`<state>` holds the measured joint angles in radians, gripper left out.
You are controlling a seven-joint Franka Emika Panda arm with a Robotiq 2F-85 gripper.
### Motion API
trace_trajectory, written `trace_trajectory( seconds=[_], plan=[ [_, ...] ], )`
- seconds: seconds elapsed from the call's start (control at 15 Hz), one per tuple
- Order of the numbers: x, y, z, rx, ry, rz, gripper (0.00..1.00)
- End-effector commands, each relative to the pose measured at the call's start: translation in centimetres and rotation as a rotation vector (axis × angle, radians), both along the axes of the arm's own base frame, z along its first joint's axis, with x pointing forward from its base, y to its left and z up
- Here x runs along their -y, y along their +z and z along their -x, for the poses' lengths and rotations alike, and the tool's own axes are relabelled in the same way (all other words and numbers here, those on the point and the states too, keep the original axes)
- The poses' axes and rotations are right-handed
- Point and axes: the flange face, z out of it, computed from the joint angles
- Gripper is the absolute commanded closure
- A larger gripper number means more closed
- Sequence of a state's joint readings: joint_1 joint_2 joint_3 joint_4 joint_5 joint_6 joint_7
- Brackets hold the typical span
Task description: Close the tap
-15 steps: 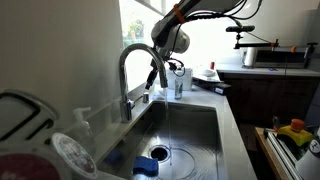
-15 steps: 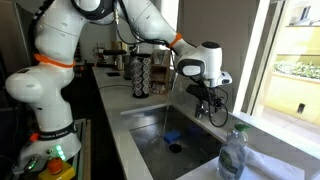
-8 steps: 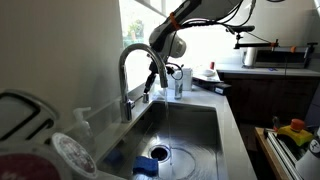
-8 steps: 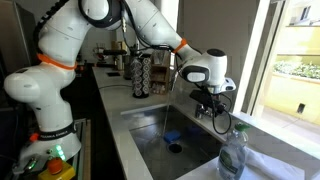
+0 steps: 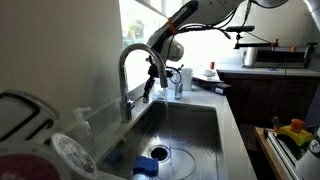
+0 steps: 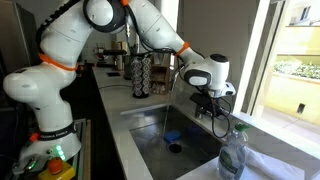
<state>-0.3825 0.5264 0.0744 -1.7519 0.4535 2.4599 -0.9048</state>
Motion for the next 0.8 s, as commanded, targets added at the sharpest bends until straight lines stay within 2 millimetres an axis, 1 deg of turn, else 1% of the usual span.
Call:
trace_trajectory(
  seconds=[0.0,0.13,0.2,0.73],
  plan=[
    [-0.16,-0.30,-0.26,-0.020,0.025,-0.043,0.84],
    [-0.26,-0.40,-0.27,-0.026,0.024,-0.052,0.98],
    [-0.27,-0.38,-0.26,-0.027,0.024,-0.054,1.00],
    [-0.55,-0.39,-1.23,0.005,-0.006,-0.077,1.00]
  ],
)
